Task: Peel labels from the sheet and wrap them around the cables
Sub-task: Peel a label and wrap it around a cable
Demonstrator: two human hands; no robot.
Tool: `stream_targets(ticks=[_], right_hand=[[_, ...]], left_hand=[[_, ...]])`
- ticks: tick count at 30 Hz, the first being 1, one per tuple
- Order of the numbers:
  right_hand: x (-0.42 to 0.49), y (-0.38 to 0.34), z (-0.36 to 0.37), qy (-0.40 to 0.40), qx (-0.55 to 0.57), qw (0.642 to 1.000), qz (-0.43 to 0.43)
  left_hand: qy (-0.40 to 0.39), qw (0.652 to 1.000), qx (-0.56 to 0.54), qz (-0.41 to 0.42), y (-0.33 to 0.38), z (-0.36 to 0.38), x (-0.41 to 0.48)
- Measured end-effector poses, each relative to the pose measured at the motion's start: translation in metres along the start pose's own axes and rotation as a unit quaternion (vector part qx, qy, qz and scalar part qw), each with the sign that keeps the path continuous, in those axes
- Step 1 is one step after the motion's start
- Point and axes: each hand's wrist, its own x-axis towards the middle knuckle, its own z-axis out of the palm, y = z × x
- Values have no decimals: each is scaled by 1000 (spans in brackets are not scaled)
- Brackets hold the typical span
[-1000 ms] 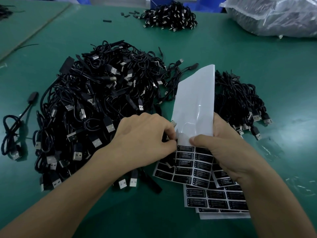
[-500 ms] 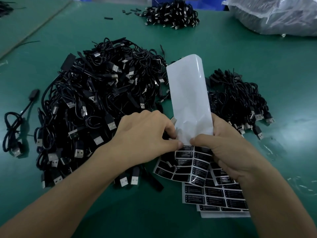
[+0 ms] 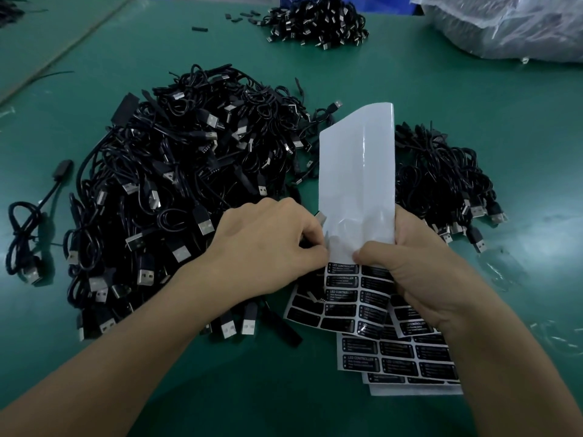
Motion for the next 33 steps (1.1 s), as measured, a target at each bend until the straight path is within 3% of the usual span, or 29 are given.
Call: stream_targets(ticks=[7,10,14,20,24,28,31,33], right_hand=[[0,-1,0,-4,0,1000,-16],[-1,-1,2,30,-11,999,-43],[-4,-2,1,105,-99,987,-77],[-9,-4,4,109,-221,967,-67],[-13,-6,11,179,-304,934,-60],[-17,-14,15,339,-325,851,-235],[-20,-16,27,311,-318,826,-346],[-20,-13,36,297,-336,812,-373]], left_hand=[[44,999,10,-7,1,5,-1],[56,998,-11,-13,2,4,-1],[60,993,-89,-39,1,0,0],[92,952,-288,-56,-6,-4,7],[92,941,-319,-56,-7,-4,8],[86,942,-320,-52,-8,-3,7],[85,940,-325,-55,-7,-2,7],[90,937,-333,-53,-7,-2,8]])
